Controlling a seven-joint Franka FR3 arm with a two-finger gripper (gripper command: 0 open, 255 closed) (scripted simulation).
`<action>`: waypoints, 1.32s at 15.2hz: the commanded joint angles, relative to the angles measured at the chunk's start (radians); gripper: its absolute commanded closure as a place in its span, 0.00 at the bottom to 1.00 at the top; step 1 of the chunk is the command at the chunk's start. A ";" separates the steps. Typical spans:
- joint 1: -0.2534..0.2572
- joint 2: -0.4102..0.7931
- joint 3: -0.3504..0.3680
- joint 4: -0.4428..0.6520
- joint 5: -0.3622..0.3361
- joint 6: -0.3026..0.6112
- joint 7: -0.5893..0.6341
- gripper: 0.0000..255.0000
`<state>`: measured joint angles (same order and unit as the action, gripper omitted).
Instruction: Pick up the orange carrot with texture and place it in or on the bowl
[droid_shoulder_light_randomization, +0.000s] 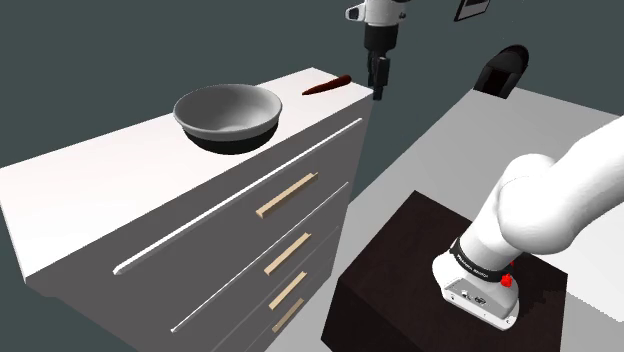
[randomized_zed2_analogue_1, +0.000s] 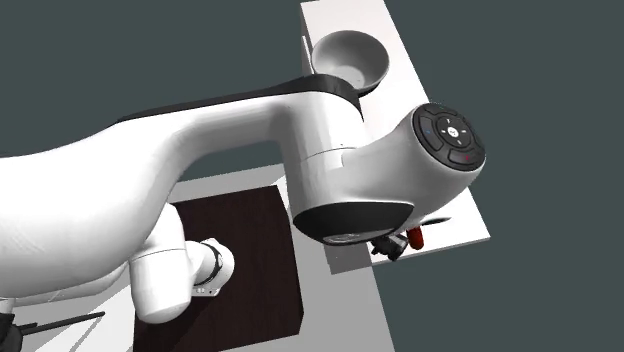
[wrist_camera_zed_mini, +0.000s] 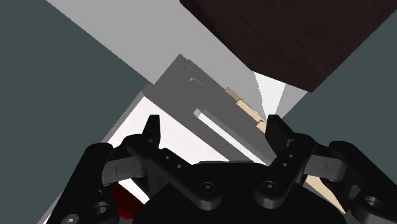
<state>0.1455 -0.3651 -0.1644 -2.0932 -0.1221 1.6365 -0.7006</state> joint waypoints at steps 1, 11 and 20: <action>0.026 0.070 -0.015 0.076 -0.002 0.011 -0.134 0.00; 0.098 0.331 -0.028 0.378 0.035 0.038 -0.651 0.00; 0.095 0.324 -0.031 0.282 0.033 0.128 -0.649 0.00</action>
<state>0.2410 -0.0411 -0.1952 -1.8086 -0.0894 1.7613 -1.3490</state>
